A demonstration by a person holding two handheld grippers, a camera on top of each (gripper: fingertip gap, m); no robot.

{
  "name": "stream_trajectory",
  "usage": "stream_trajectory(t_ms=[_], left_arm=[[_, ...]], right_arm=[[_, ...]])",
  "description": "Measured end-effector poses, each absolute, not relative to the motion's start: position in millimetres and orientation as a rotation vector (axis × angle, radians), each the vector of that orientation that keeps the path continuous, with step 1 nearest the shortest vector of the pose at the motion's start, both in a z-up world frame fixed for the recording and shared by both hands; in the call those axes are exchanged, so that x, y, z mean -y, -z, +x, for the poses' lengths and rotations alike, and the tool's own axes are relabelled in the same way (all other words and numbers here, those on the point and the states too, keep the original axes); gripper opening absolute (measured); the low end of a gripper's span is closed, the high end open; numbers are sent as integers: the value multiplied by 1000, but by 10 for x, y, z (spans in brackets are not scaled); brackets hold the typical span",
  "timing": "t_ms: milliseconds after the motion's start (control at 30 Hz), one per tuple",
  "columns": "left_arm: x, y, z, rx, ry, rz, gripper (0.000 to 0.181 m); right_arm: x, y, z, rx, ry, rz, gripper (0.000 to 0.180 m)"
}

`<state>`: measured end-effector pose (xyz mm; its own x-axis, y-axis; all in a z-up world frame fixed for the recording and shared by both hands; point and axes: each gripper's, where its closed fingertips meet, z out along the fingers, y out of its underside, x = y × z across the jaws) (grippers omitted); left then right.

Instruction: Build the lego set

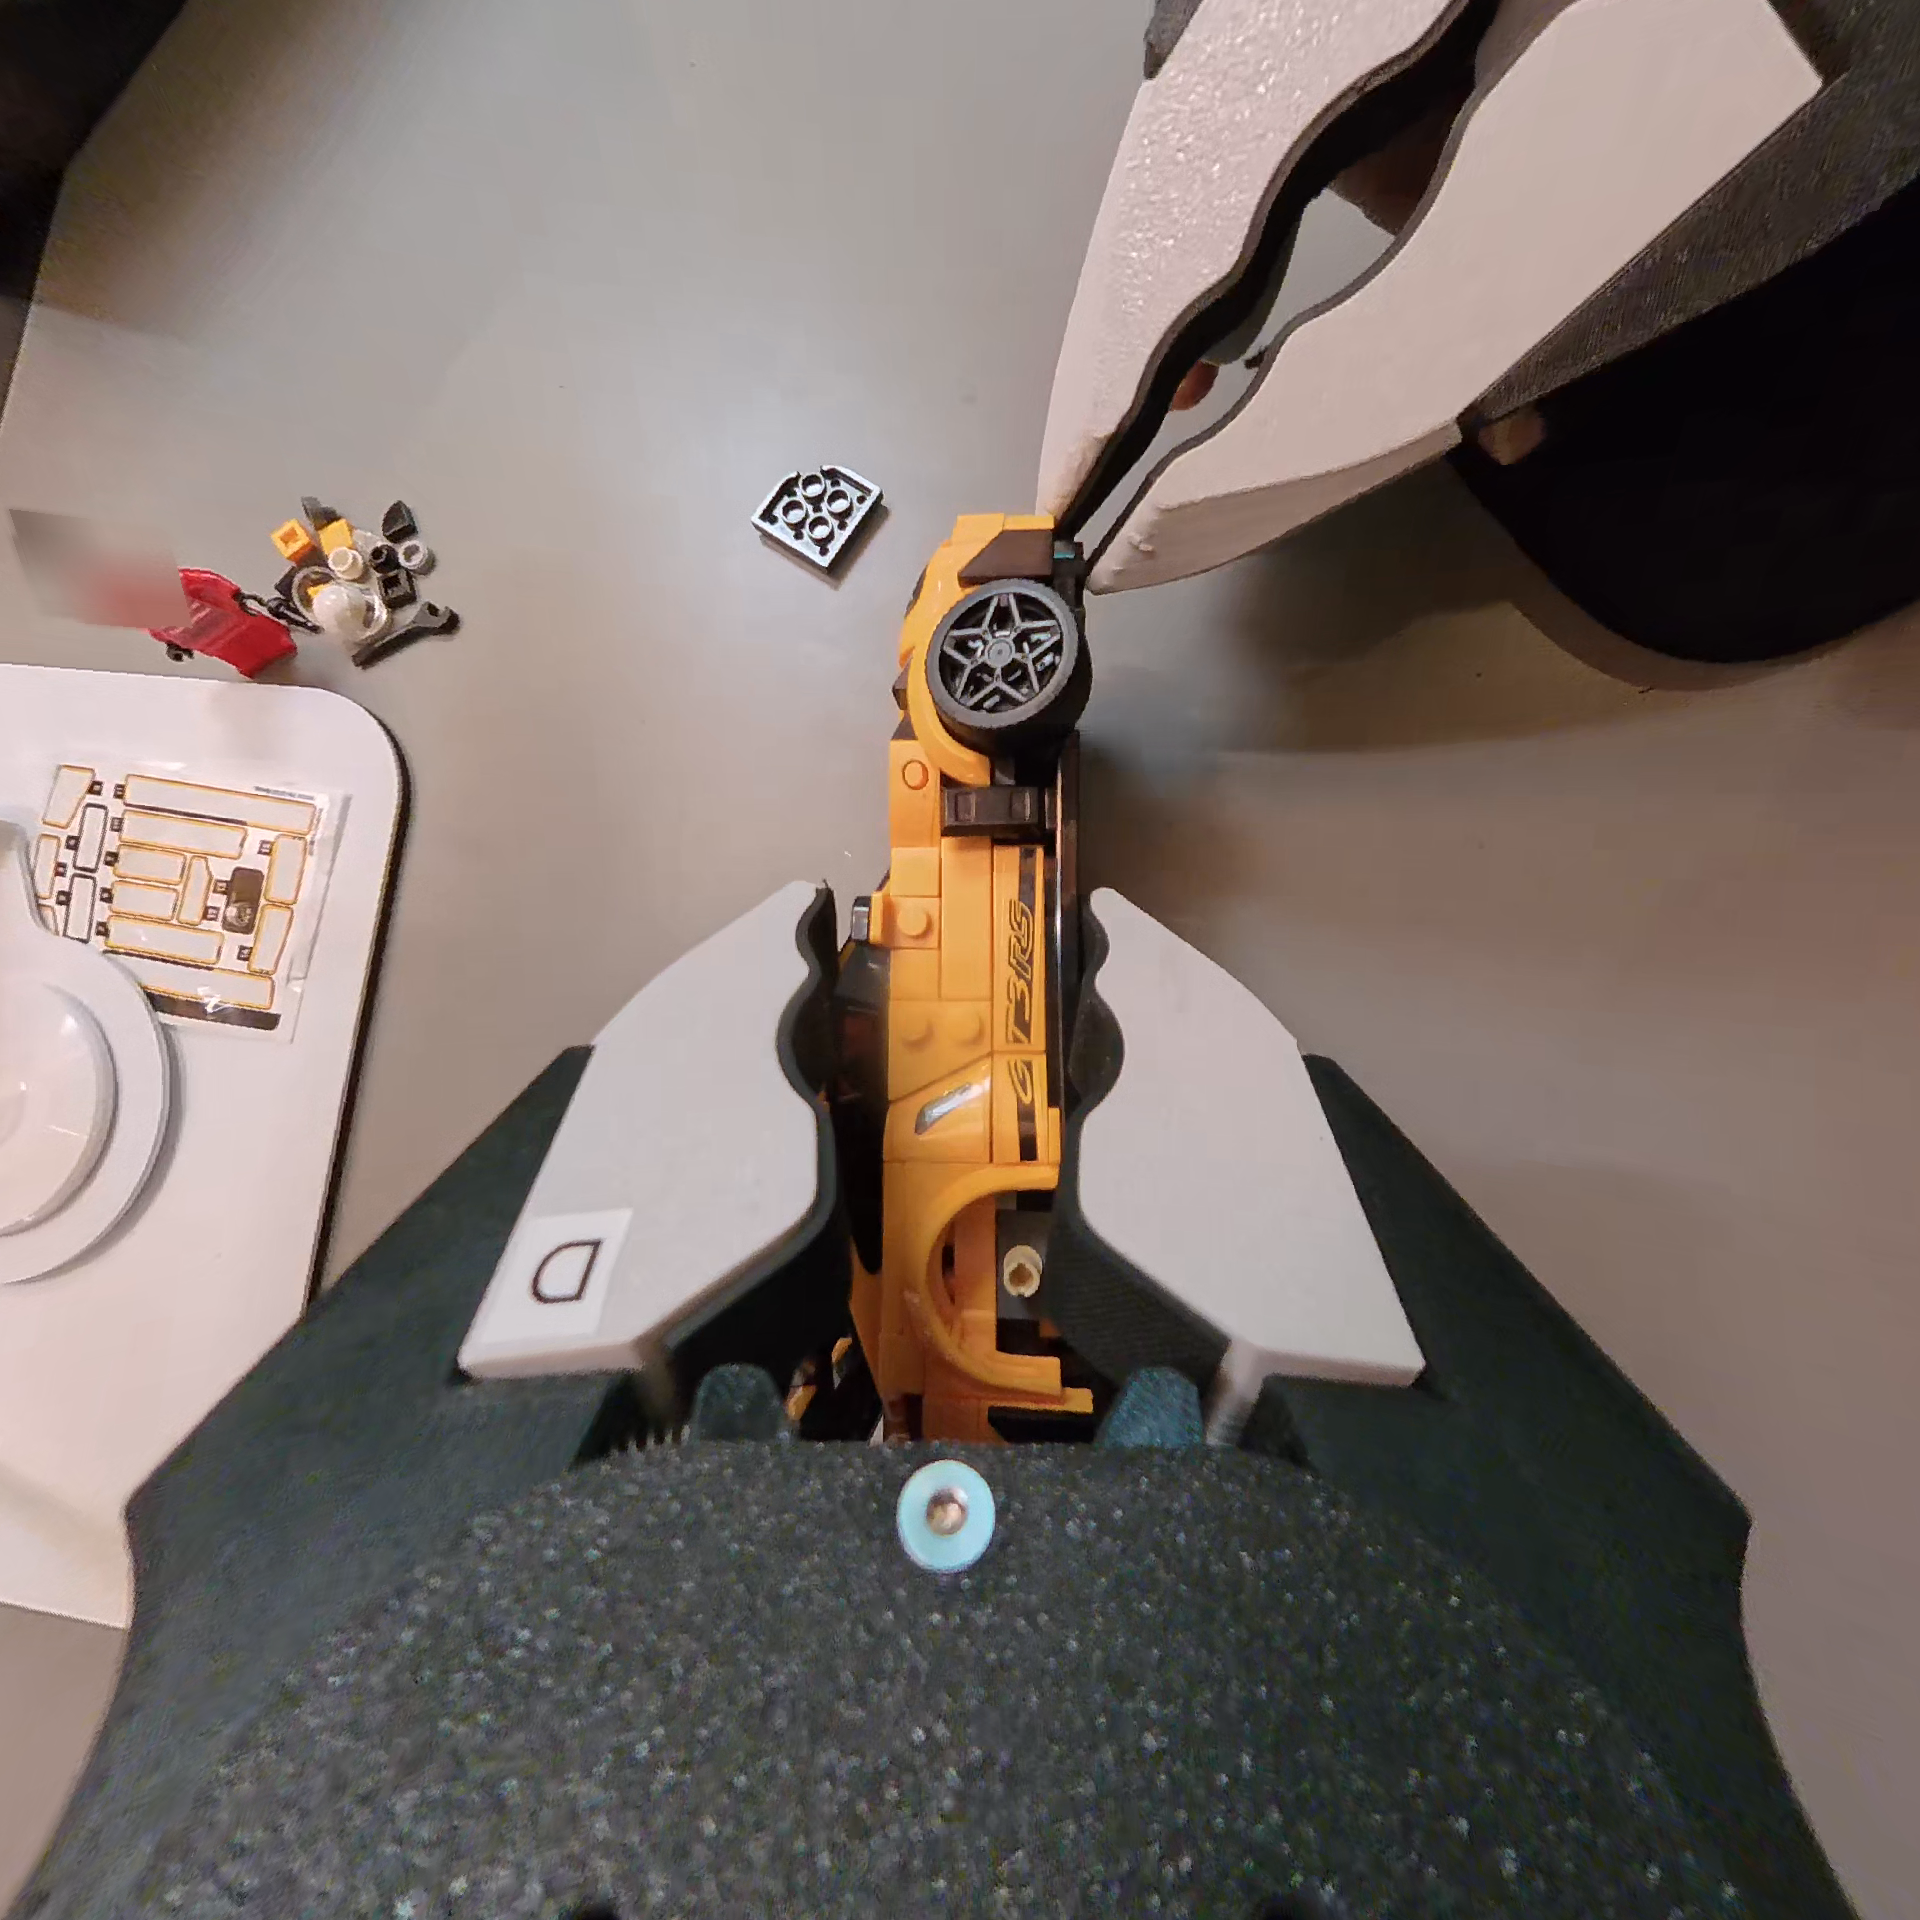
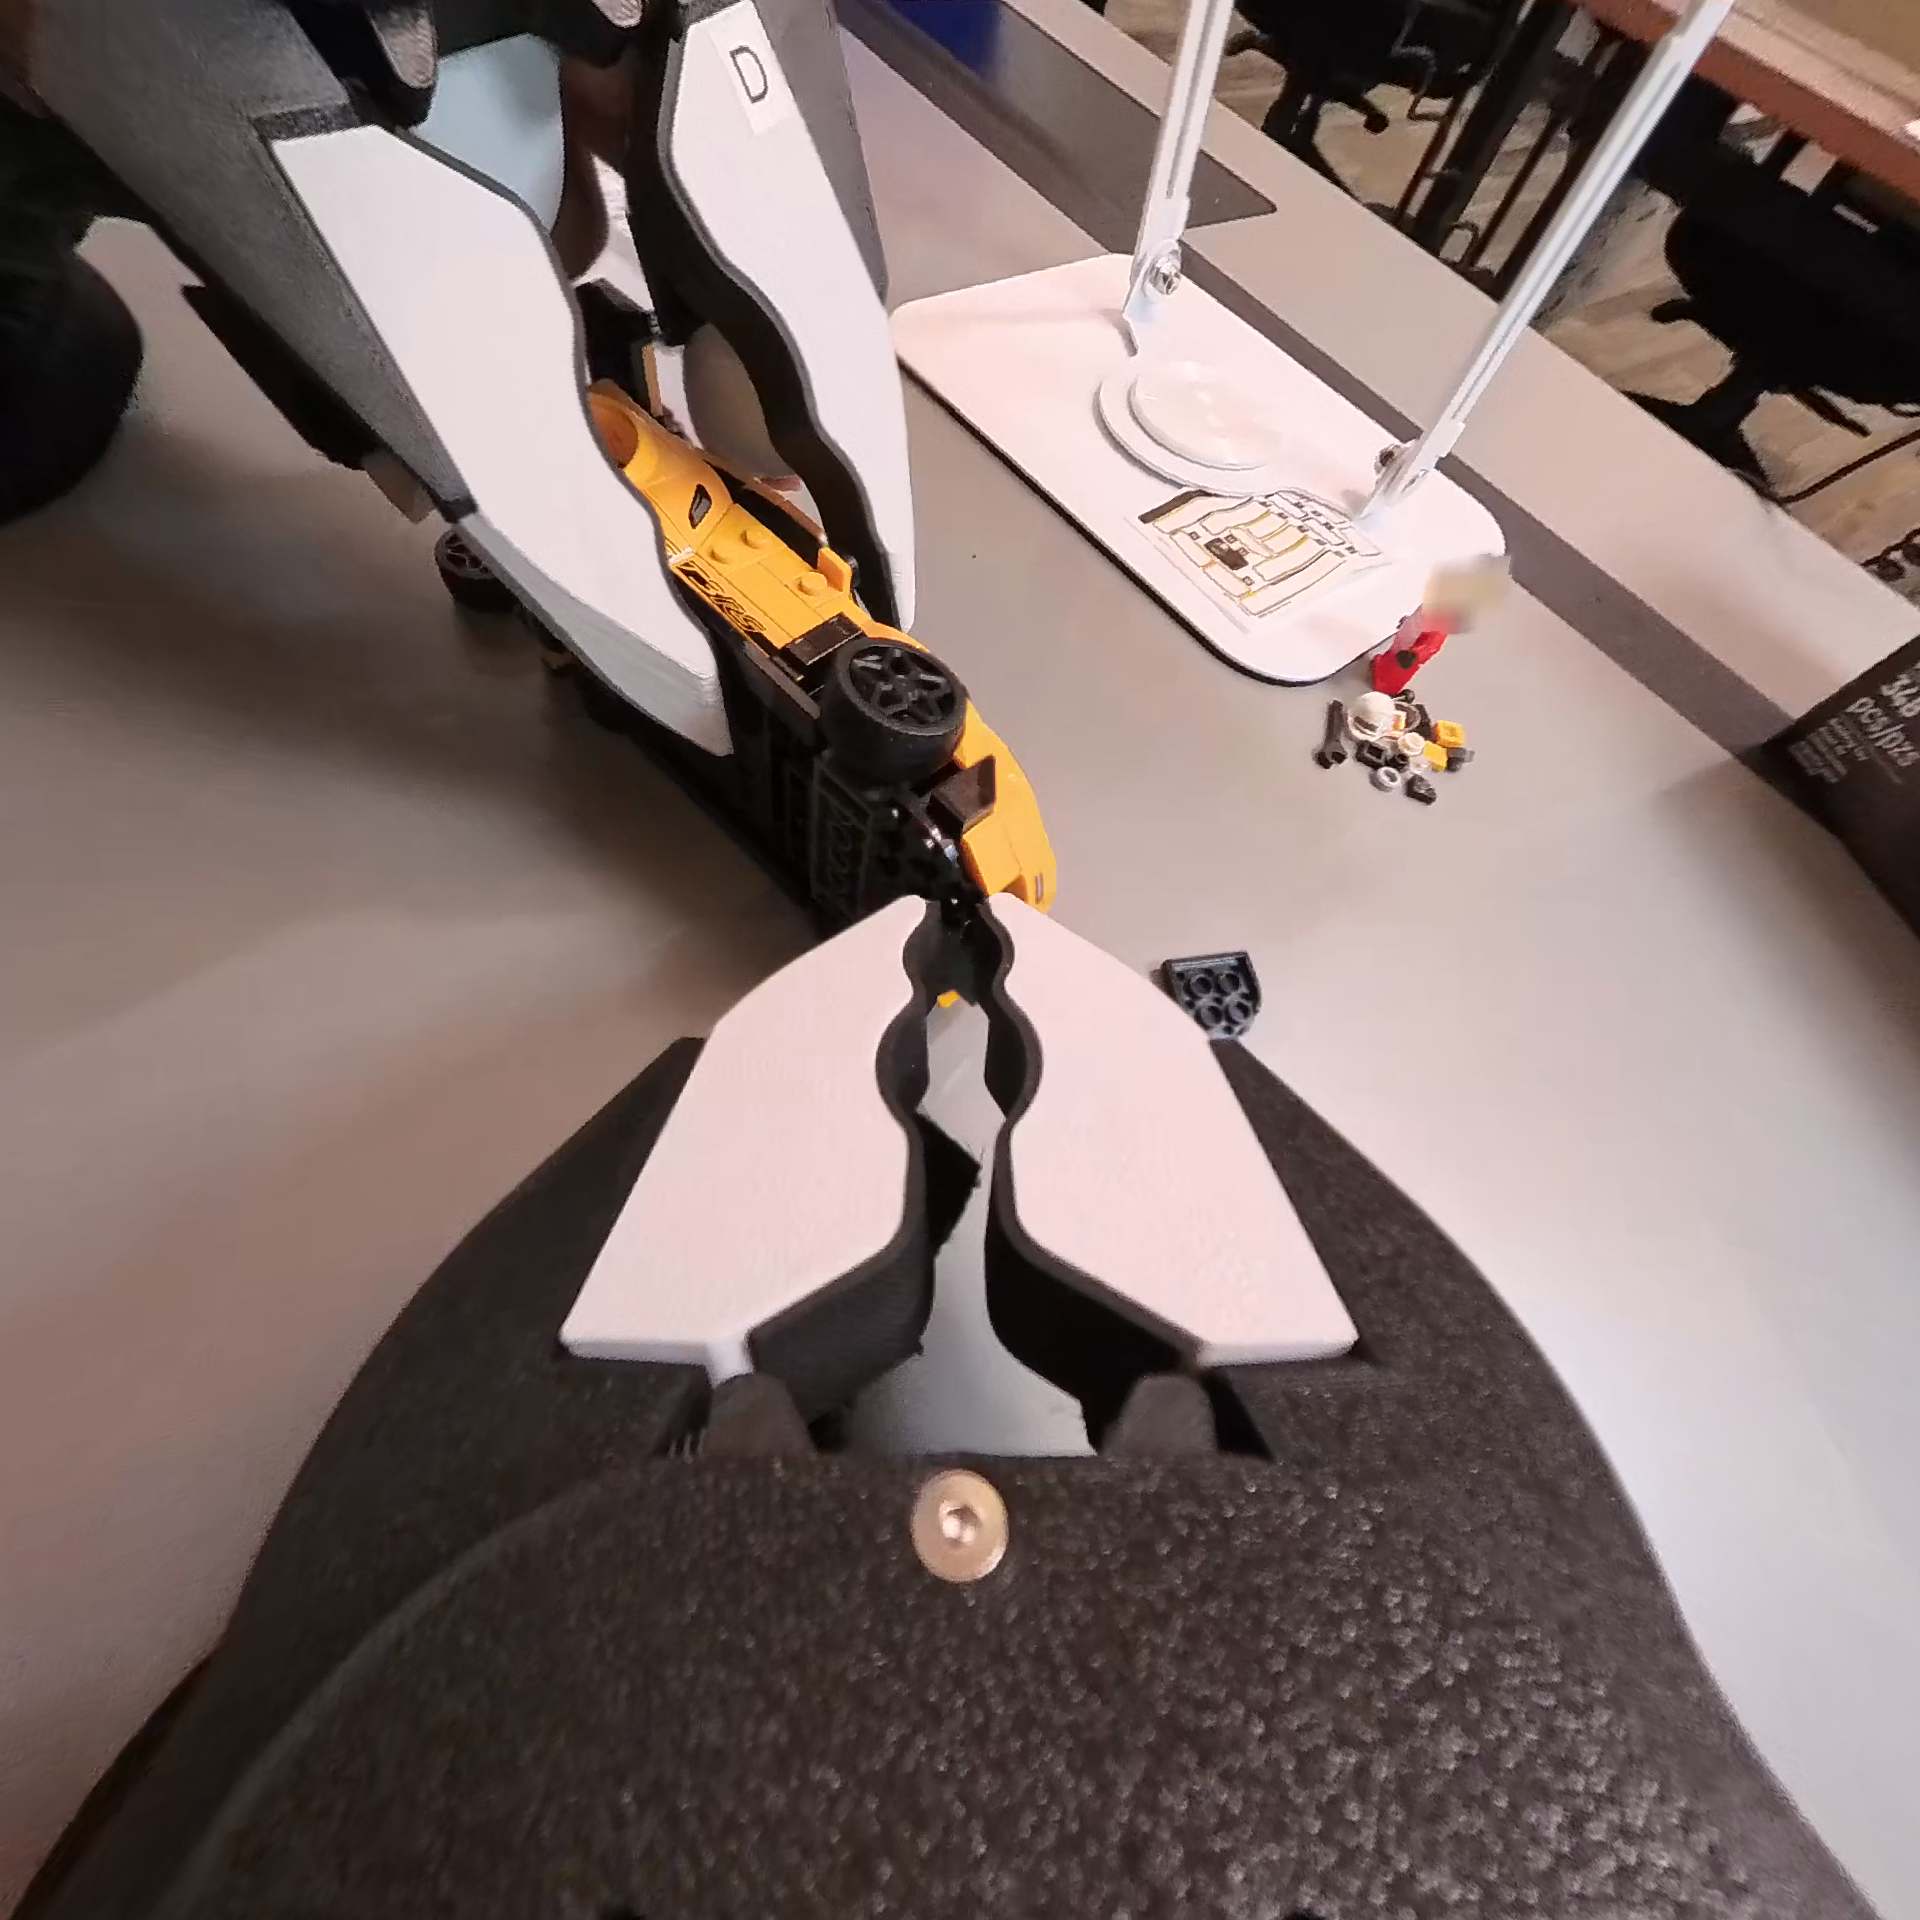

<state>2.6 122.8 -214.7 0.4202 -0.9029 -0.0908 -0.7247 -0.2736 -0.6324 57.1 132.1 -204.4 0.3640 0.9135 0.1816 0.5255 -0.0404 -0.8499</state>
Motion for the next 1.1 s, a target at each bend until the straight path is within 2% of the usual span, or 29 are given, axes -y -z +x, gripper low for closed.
stream_trajectory(t_ms=[333,467,533,800,1100], left_arm=[[-1198,2146,30,-1411,389,-2056,43],[-1177,2145,37,-1421,401,-2046,43],[-1183,2144,39,-1412,410,-2049,43],[-1186,2144,44,-1408,404,-2041,43],[-1194,2153,30,-1400,339,-2062,42]], right_arm=[[-1295,2005,620,1294,-417,-1633,0],[-1281,2002,634,1265,-568,-1693,1],[-1250,2058,612,1301,-582,-1716,7],[-1266,2036,565,1276,-683,-1729,7],[-1257,2035,576,1306,-538,-1653,4]])
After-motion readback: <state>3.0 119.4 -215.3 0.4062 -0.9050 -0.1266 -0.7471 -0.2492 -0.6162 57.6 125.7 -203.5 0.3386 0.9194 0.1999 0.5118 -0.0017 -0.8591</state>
